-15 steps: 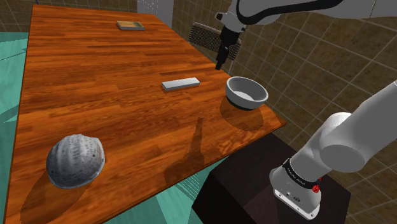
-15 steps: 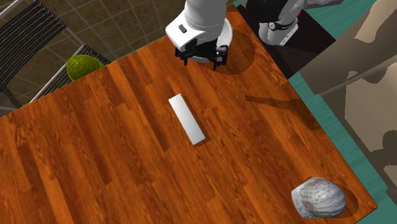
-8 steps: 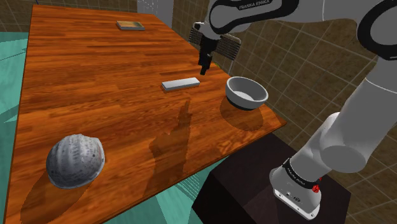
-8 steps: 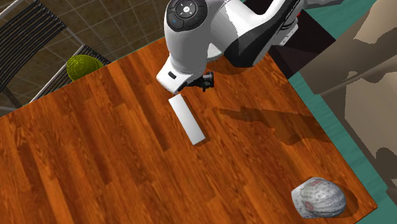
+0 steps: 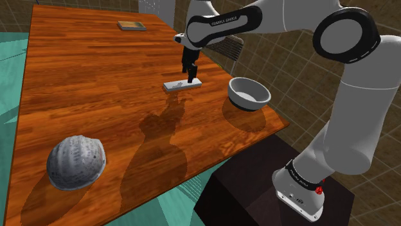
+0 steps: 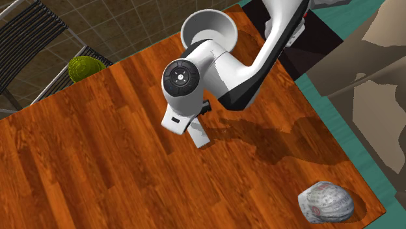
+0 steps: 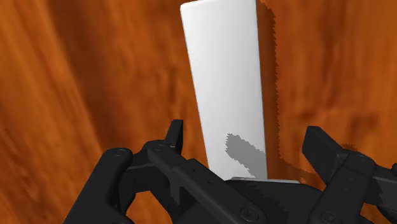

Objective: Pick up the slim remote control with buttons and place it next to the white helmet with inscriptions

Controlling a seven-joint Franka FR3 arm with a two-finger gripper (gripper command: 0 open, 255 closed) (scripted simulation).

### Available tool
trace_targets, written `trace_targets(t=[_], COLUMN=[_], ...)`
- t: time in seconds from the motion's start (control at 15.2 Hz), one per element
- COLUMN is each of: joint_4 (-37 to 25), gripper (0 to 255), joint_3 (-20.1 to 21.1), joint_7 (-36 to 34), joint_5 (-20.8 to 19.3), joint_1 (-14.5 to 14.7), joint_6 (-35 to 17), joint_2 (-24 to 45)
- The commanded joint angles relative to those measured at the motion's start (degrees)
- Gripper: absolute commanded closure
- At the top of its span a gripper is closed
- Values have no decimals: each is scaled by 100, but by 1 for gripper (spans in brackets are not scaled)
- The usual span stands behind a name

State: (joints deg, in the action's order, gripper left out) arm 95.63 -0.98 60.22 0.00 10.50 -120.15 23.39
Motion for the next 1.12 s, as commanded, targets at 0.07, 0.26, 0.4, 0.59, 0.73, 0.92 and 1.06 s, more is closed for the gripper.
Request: trace_targets(t=[0.07, 0.26, 0.4, 0.59, 0.73, 0.92, 1.06], joint_4=[-92, -9, 53, 53, 53, 52, 52], gripper=[0, 0, 0, 0, 0, 0, 255], joint_3=[21, 22, 22, 22, 22, 22, 22], joint_7=[77, 77, 78, 78, 78, 78, 78], joint_5=[-19, -19, -18, -18, -18, -18, -18], joint_1=[9, 7, 6, 6, 6, 6, 6], joint_6=[-111, -296, -452, -452, -452, -452, -452], joint_2=[212, 315, 409, 409, 409, 410, 410])
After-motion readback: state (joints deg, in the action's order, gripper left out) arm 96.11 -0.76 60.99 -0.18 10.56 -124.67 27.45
